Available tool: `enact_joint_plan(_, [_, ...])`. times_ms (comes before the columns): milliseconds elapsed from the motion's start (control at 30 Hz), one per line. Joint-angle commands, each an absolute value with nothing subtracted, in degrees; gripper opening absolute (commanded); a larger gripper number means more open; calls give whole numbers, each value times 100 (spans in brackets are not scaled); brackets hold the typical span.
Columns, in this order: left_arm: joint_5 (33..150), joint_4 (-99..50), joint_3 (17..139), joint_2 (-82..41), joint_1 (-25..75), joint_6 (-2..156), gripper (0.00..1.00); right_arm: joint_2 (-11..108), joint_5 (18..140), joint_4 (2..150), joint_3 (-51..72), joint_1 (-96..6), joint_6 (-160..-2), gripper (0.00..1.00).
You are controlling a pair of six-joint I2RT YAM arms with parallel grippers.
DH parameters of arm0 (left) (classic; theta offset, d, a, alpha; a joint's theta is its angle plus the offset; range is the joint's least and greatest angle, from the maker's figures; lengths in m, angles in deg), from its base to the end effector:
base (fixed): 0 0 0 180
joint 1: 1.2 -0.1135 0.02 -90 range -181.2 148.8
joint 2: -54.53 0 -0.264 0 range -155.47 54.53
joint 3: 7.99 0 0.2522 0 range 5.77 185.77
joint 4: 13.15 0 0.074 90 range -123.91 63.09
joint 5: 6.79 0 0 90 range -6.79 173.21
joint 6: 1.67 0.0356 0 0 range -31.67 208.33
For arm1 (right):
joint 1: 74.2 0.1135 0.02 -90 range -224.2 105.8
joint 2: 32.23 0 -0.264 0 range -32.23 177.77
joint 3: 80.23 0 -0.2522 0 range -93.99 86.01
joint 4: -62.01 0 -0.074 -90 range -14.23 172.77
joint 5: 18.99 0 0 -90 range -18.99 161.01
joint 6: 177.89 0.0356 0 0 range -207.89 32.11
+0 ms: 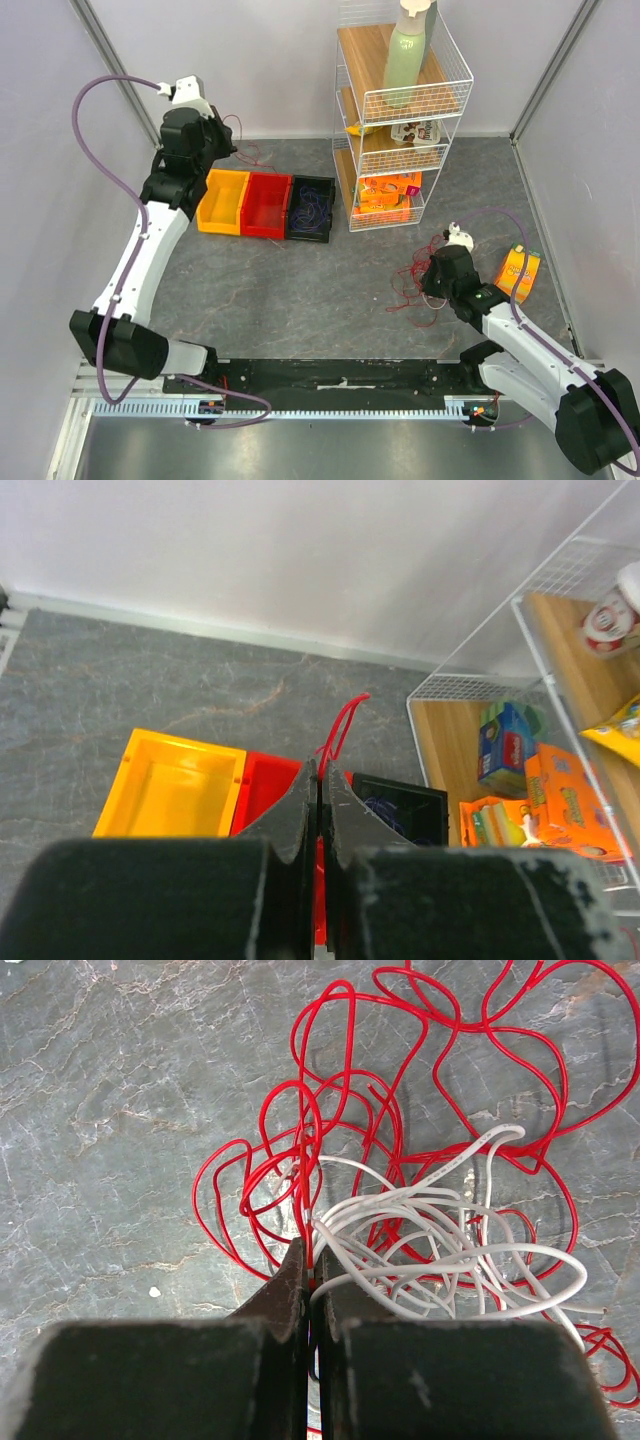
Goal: Untangle the cables
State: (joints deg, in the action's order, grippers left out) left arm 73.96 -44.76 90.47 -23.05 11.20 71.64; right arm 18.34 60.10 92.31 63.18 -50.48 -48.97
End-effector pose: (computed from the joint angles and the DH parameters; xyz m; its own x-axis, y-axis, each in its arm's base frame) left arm 0.3002 -0.0601 0.4409 -0.1907 -0.2483 -0.9497 0.0030 0.9673 -0.2535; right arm 0.1630 0.0643 0.1804 -0.6675 0.3805 -0.6400 0.1908 0.9183 0.3470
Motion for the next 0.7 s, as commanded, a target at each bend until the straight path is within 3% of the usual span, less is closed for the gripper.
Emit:
enact_joint_plan(0, [7662,-4115,8725,-2623,970,6794,2,1734,6047,9080,6333,-5065,-4922,0])
enact_joint_plan(400, [7969,-3905,7477,-3318,961,5652,2,1998,6345,8843,6342,-5065,-4869,0])
enact_joint_plan(600, [8137,-4052,7510,-3871,970,5291,2,2059,6495,8773,6351,-5065,-4904,0])
enact_joint_plan(633, [8154,-4175,7677,-3942,961,5300,7,2077,6547,8755,6351,-5065,-4922,0])
enact_joint_plan(667, [8198,-4298,7774,-3977,961,5309,20,2094,6635,8747,6351,-5065,-4948,0])
